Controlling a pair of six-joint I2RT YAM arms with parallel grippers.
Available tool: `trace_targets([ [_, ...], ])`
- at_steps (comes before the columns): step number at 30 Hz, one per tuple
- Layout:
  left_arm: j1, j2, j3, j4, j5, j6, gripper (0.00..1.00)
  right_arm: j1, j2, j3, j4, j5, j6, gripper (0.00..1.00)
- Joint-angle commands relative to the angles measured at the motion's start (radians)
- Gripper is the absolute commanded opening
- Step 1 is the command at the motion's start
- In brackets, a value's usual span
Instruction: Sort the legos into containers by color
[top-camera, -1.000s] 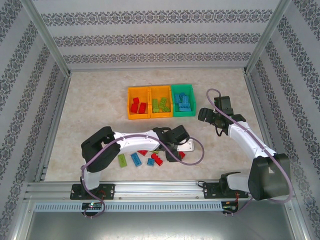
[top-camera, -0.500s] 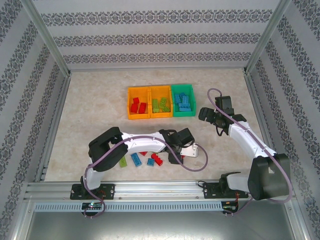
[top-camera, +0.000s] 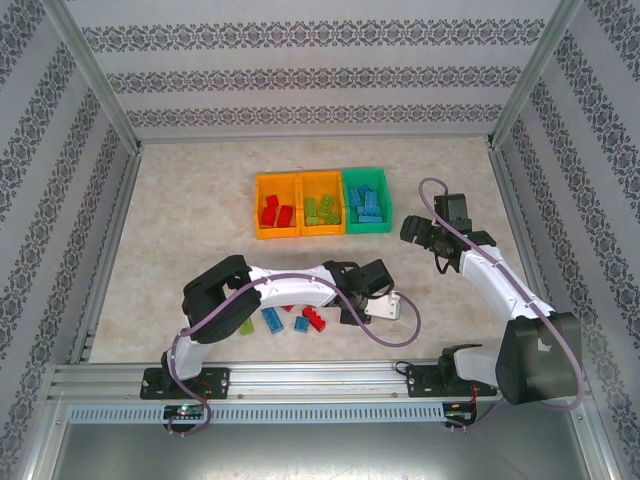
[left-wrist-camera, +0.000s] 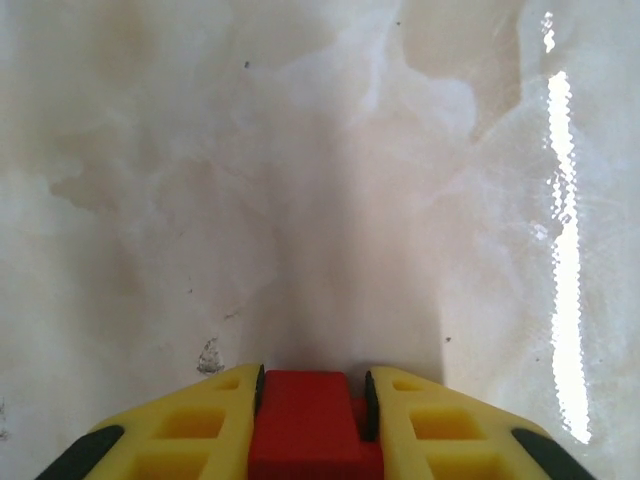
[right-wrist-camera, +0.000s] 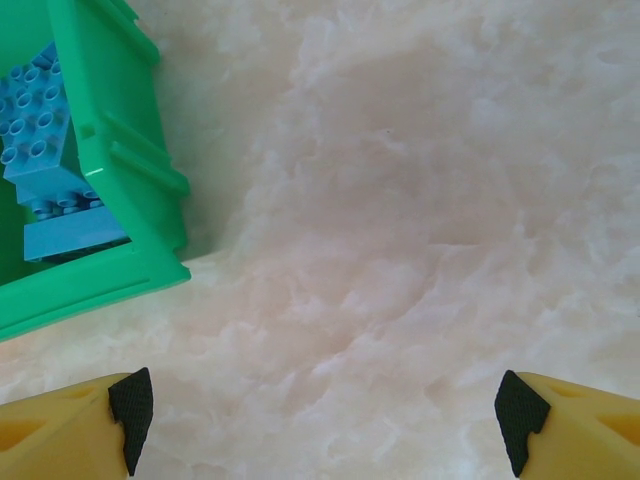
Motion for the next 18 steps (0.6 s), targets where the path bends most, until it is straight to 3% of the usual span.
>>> trace_targets([
  [1, 0.007, 0.02, -0.026, 0.061, -0.058, -0.028, 0.23, -0.01, -0.016, -0.016, 0.0, -0.014, 0.009, 0.92],
  [5, 0.021, 0.007, -0.006, 0.068, -0.099, -0.077, 0.18, -0.011, -0.024, -0.023, -0.002, -0.012, 0.01, 0.92],
  [11, 0.046, -0.068, 0.002, 0.063, -0.245, -0.14, 0.12, -0.011, -0.036, -0.028, -0.003, -0.007, 0.009, 0.92],
  [18, 0.186, -0.21, -0.012, 0.044, -0.245, -0.25, 0.11, -0.012, -0.029, -0.041, 0.014, -0.023, 0.021, 0.92],
])
